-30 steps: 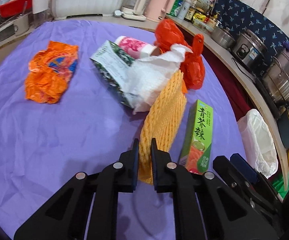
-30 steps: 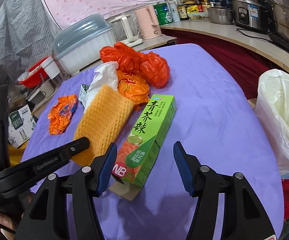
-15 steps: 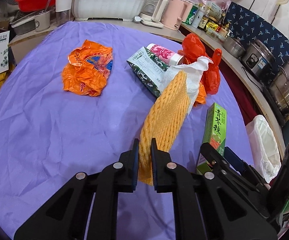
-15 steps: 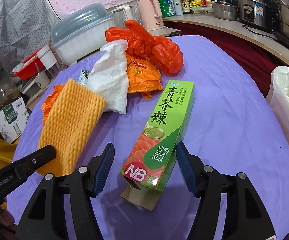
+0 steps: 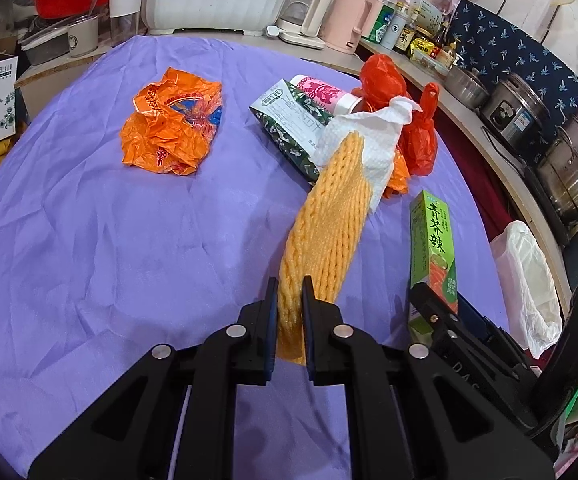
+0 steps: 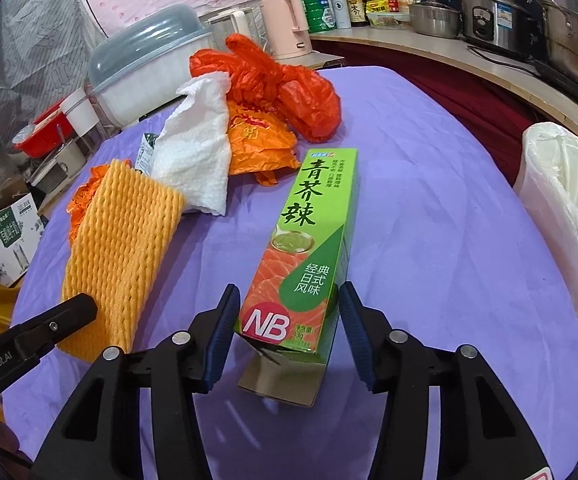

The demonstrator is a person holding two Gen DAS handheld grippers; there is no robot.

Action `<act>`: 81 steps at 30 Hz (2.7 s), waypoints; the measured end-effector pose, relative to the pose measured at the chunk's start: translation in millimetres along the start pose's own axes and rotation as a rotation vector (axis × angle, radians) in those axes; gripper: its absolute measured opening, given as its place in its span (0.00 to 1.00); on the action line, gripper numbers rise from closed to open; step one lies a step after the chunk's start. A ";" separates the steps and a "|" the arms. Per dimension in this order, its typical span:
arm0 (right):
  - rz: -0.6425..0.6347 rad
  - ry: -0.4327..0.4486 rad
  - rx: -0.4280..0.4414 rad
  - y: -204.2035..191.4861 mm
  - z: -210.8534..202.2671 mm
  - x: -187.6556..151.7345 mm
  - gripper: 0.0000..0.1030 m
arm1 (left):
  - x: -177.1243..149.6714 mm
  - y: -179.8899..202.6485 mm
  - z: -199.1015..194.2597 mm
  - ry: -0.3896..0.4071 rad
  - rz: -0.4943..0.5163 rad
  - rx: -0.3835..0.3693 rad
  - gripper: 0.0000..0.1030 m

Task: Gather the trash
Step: 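Close the right tool on the green NB wasabi box, then carry the foam net and green box with both tools over the white bin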

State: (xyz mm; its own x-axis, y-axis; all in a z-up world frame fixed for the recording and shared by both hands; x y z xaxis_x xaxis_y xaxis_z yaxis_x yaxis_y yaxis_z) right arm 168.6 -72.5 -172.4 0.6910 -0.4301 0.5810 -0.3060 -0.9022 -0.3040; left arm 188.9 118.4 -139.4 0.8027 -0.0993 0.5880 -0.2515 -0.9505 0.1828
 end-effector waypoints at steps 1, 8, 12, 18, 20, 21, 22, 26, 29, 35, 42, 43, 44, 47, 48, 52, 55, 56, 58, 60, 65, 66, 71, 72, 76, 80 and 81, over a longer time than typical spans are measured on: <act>0.005 0.004 0.001 1.9 -2.0 1.1 0.46 | -0.5 1.6 -1.5 0.003 0.002 -0.001 0.10; 0.045 0.038 0.021 23.1 -27.8 8.7 0.42 | -1.0 17.8 -16.6 0.025 0.031 -0.005 0.10; 0.059 0.069 0.031 32.2 -46.3 14.6 0.40 | 0.2 32.9 -27.1 0.043 0.057 -0.008 0.10; 0.089 0.090 0.036 52.1 -63.2 18.0 0.39 | 0.4 56.6 -37.6 0.053 0.086 -0.027 0.10; 0.097 0.077 0.031 59.5 -61.4 14.6 0.39 | -0.7 64.1 -38.3 0.050 0.100 -0.026 0.10; 0.103 0.066 0.029 64.0 -58.9 12.3 0.39 | -2.2 66.5 -38.0 0.048 0.103 -0.025 0.10; 0.110 0.050 0.024 69.0 -55.5 9.1 0.39 | -2.8 69.0 -37.4 0.045 0.105 -0.026 0.10; 0.112 0.005 0.005 78.4 -43.2 -1.9 0.40 | -6.1 77.5 -34.4 0.033 0.115 -0.019 0.10; 0.107 -0.017 -0.008 82.6 -33.9 -8.5 0.40 | -8.2 82.0 -31.8 0.024 0.122 -0.014 0.10; 0.107 -0.023 -0.020 85.6 -22.2 -6.0 0.42 | -8.5 89.0 -29.1 0.019 0.139 -0.005 0.10; 0.118 -0.008 0.004 91.5 -28.8 -1.3 0.37 | -5.0 98.0 -29.7 0.022 0.157 0.007 0.10; 0.120 0.001 0.009 93.0 -33.5 0.9 0.37 | -4.3 99.9 -30.0 0.024 0.161 0.007 0.10; 0.122 0.008 0.012 94.4 -37.0 2.4 0.37 | -3.4 103.6 -30.8 0.026 0.167 0.003 0.10; 0.132 0.042 0.026 99.2 -52.8 11.4 0.37 | -0.5 113.6 -33.2 0.035 0.184 -0.003 0.10; 0.134 0.054 0.028 100.9 -57.8 14.8 0.37 | 1.3 119.7 -34.3 0.039 0.193 -0.008 0.10; 0.155 0.101 0.032 115.3 -80.3 28.6 0.37 | 7.8 143.1 -38.1 0.057 0.228 -0.028 0.10; 0.181 0.146 0.024 135.0 -101.2 40.1 0.37 | 13.4 168.9 -42.1 0.076 0.269 -0.055 0.10; 0.188 0.159 0.019 141.3 -106.2 42.9 0.37 | 15.4 178.1 -43.1 0.082 0.283 -0.062 0.10; 0.206 0.185 0.001 157.9 -117.6 49.8 0.37 | 19.9 201.8 -44.3 0.096 0.315 -0.088 0.10; 0.226 0.205 -0.019 174.7 -125.5 55.3 0.37 | 24.0 224.6 -44.0 0.107 0.345 -0.112 0.10; 0.273 0.234 -0.078 220.8 -140.8 63.8 0.37 | 30.3 275.2 -34.9 0.100 0.398 -0.196 0.10; 0.281 0.235 -0.094 231.1 -142.4 65.5 0.37 | 30.9 286.2 -30.8 0.089 0.406 -0.216 0.10; 0.299 0.238 -0.138 262.4 -144.5 71.4 0.37 | 33.0 326.4 -11.0 0.060 0.440 -0.272 0.10; 0.300 0.239 -0.145 266.8 -143.9 72.2 0.37 | 33.0 333.4 -5.9 0.053 0.448 -0.269 0.10; 0.311 0.231 -0.160 281.5 -138.4 76.9 0.37 | 32.8 353.0 11.1 0.029 0.481 -0.271 0.10; 0.319 0.226 -0.169 288.8 -133.5 76.9 0.37 | 31.6 365.4 27.2 0.004 0.502 -0.269 0.10; 0.321 0.222 -0.171 290.5 -131.1 77.7 0.37 | 31.1 367.0 30.4 -0.002 0.504 -0.266 0.10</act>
State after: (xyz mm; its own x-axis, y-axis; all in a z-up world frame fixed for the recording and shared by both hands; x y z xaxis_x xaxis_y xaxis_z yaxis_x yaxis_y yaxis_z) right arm 47.5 -372.3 -116.6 0.3909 -0.6695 0.6317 -0.5998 -0.7058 -0.3769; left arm 138.0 -242.5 -78.0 0.5493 -0.5222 0.6524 -0.7308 -0.6788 0.0719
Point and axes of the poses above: each gripper's, at about its wrist camera, not at the fingertips, and z roughly the way its jaws point, y to its right, x to its top, the point moved 5 cm from there along z, roughly the way its jaws point, and after that the axes turned 11 degrees about z, right-handed, at the moved point
